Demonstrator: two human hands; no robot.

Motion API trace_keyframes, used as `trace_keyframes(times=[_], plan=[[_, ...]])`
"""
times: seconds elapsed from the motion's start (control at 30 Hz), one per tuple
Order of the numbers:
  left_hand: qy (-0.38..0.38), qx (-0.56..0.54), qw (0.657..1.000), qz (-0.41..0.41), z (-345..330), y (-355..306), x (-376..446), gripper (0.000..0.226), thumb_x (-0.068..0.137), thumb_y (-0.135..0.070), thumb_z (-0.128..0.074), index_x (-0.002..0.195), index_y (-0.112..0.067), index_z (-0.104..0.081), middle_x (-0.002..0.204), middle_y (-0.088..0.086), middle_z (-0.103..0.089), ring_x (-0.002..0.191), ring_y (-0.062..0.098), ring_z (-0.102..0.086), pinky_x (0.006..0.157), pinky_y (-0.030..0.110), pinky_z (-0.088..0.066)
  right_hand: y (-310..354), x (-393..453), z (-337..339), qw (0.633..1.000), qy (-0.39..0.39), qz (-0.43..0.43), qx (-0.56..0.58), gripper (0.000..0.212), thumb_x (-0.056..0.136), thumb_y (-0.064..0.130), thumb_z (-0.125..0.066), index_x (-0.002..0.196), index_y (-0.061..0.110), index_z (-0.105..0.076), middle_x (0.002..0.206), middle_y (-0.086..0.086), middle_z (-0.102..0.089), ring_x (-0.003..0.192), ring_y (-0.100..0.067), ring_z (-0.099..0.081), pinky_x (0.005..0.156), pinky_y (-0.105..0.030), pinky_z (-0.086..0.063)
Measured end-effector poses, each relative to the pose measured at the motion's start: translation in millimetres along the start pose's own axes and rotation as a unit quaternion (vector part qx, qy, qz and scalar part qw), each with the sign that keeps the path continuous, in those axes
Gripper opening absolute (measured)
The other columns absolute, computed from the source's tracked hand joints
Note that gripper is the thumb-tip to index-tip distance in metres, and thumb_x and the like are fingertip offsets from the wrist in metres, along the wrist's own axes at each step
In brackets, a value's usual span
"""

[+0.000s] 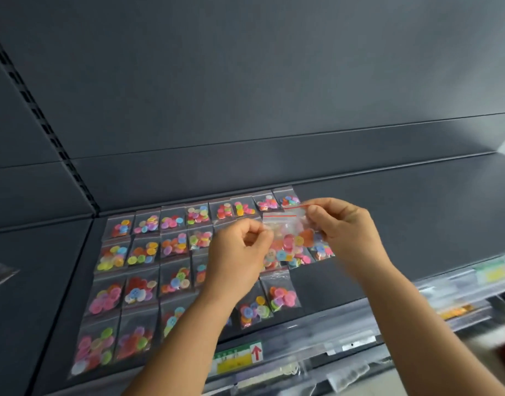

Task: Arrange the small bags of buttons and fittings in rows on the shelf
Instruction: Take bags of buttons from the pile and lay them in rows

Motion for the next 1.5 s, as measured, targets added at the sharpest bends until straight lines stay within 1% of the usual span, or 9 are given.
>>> trace_keyframes(times=[0.3,0.47,0.6,0.67,0.77,0.87,1.13,1.33,1.5], plan=[[0.004,0.078,0.995,0.067,-54,0,-30,0.010,0.091,-0.023,-0.060,0.093,-0.030,-0.053,0.079,-0.015,-0.065,0.067,-0.001,-0.060,0.054,0.010,-0.046,-48,-2,54,0.985,0.015,-0.042,-0.164,0.017,0.085,0.010,-0.062,0.073,0.020,-0.068,0.065,0.001,-0.071,0.061,-0.017,-0.064,0.065,-0.036,-0.055],[-0.019,0.177,0.981,0.080,-83,-3,-42,0.027,0.093,-0.021,-0.055,0.118,-0.027,-0.046,0.078,-0.010,-0.064,0.065,0.007,-0.060,0.057,0.030,-0.052,-64,1,65,0.974,0.056,-0.034,-0.218,0.005,0.086,0.017,-0.062,0.083,0.021,-0.064,0.065,0.002,-0.069,0.053,-0.010,-0.058,0.054,-0.022,-0.049],[-0.030,0.291,0.954,0.069,-92,-8,-48,0.030,0.096,-0.024,-0.048,0.125,-0.024,-0.040,0.077,-0.006,-0.063,0.058,0.011,-0.053,0.042,0.020,-0.033,-69,1,65,0.953,0.098,-0.002,-0.287,0.007,0.088,0.019,-0.059,0.095,0.022,-0.060,0.074,0.002,-0.068,0.061,-0.013,-0.060,0.056,-0.023,-0.050],[-0.036,0.338,0.938,0.062,-93,-13,-50,0.029,0.097,-0.024,-0.046,0.126,-0.021,-0.042,0.090,-0.003,-0.063,0.073,0.014,-0.057,0.051,0.022,-0.039,-68,2,64,0.931,0.106,0.038,-0.347,0.017,0.089,0.020,-0.059,0.106,0.020,-0.059,0.087,0.003,-0.065,0.075,-0.018,-0.062,0.067,-0.030,-0.052],[-0.039,0.373,0.926,0.047,-93,-16,-53,0.034,0.097,-0.027,-0.047,0.131,-0.022,-0.044,0.126,-0.003,-0.049,0.115,0.016,-0.047,0.086,0.027,-0.046,-62,-1,67,0.902,0.097,0.115,-0.405,0.029,0.087,0.023,-0.063,0.116,0.020,-0.059,0.107,0.001,-0.053,0.092,-0.021,-0.057,0.070,-0.026,-0.043],[-0.001,0.378,0.926,-0.006,-96,-16,-56,0.035,0.097,-0.028,-0.048,0.131,-0.023,-0.053,0.127,-0.007,-0.049,0.121,0.013,-0.039,0.100,0.026,-0.037,-59,-6,67,0.893,0.137,0.170,-0.394,0.025,0.085,0.025,-0.066,0.110,0.024,-0.066,0.108,0.002,-0.053,0.101,-0.019,-0.052,0.073,-0.024,-0.039],[0.075,0.341,0.936,-0.041,-102,-10,-60,0.030,0.097,-0.027,-0.050,0.123,-0.021,-0.063,0.123,-0.008,-0.059,0.113,0.015,-0.047,0.095,0.030,-0.040,-64,-13,65,0.837,0.259,0.236,-0.421,0.011,0.086,0.017,-0.062,0.085,0.019,-0.073,0.090,0.001,-0.065,0.091,-0.013,-0.053,0.087,-0.026,-0.041],[0.071,0.370,0.926,-0.038,-105,-8,-58,0.032,0.097,-0.030,-0.048,0.125,-0.021,-0.061,0.123,-0.010,-0.058,0.111,0.014,-0.045,0.091,0.026,-0.039,-58,-15,63,0.837,0.280,0.238,-0.405,0.013,0.084,0.014,-0.063,0.085,0.021,-0.075,0.092,0.001,-0.063,0.081,-0.005,-0.042,0.075,-0.004,-0.028],[0.076,0.389,0.918,-0.026,-108,-8,-57,0.032,0.097,-0.031,-0.049,0.123,-0.019,-0.062,0.122,-0.007,-0.059,0.111,0.017,-0.045,0.092,0.033,-0.042,-61,-15,63,0.842,0.280,0.208,-0.411,0.017,0.086,0.021,-0.061,0.092,0.031,-0.073,0.097,0.006,-0.056,0.094,-0.011,-0.044,0.078,-0.018,-0.035]])
Point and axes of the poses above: each hand's wrist, its own x-axis towards the middle knuckle, its own z-axis out of the back of the hand, y = z × x, the point moved 4 cm from there along x, towards the middle knuckle
